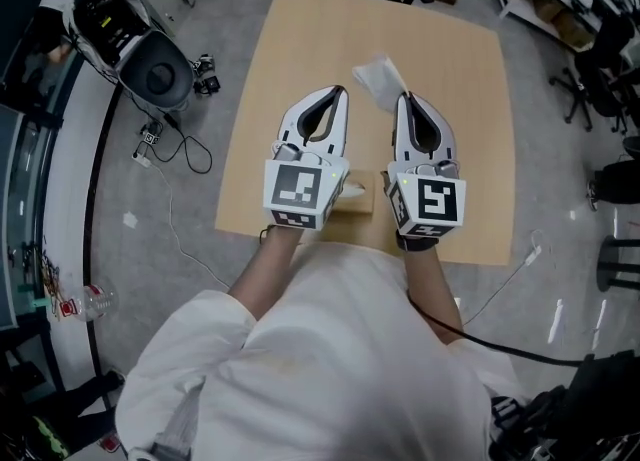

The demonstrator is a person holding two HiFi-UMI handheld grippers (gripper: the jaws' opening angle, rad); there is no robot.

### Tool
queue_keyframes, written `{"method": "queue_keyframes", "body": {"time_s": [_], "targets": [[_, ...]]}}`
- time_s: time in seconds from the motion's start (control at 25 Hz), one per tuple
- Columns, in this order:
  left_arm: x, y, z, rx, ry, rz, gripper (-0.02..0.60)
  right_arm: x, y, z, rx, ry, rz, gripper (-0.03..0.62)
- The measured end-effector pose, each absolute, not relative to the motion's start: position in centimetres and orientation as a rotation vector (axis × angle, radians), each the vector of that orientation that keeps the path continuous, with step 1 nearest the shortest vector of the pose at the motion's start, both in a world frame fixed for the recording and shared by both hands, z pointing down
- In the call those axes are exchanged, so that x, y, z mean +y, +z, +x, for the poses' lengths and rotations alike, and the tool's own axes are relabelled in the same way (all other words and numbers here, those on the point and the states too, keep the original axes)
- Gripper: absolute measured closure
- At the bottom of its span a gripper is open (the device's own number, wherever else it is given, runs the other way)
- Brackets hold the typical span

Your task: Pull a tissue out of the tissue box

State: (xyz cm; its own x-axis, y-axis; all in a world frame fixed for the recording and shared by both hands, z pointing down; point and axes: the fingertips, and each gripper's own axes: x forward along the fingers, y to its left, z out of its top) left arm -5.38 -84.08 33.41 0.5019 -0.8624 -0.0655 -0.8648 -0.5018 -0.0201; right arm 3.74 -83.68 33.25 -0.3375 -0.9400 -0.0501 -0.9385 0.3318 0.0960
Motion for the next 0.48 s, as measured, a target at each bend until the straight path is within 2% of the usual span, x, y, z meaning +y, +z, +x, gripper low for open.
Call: {"method": "queue_keyframes", "body": {"time_s": [0.48], "targets": [[-83.0, 33.0, -3.7, 1.457, 0.047, -2.667, 0.581, -83.7, 33.4, 4.5, -2.555, -0.154, 1.820, 0.587]]}}
